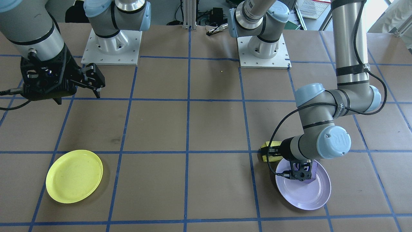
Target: Sort blocks by color into plates
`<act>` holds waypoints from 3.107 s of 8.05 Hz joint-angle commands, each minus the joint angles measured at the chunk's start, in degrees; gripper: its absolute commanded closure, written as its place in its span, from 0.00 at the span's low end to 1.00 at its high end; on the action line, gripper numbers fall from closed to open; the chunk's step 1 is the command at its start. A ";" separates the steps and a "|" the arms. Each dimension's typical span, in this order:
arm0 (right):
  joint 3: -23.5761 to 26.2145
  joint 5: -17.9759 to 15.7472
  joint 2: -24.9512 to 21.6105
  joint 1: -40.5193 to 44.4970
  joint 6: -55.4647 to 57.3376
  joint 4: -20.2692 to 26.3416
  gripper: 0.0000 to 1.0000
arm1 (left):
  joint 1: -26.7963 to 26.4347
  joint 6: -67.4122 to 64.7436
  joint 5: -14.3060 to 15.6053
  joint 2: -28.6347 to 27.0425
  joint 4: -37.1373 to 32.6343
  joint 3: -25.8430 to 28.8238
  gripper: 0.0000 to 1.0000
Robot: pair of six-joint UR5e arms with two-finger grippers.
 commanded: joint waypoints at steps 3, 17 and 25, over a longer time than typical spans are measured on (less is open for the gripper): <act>0.00 -0.50 0.00 0.00 -0.14 0.00 0.00 | -18.34 -14.87 -0.91 8.32 -3.08 0.49 1.00; 0.00 -2.94 0.26 0.09 0.82 -1.23 0.00 | -36.50 -25.54 -6.71 2.16 7.37 0.75 0.00; 6.30 8.00 1.67 2.54 11.20 -0.79 0.00 | -16.72 -8.47 9.90 20.01 -19.02 7.30 0.00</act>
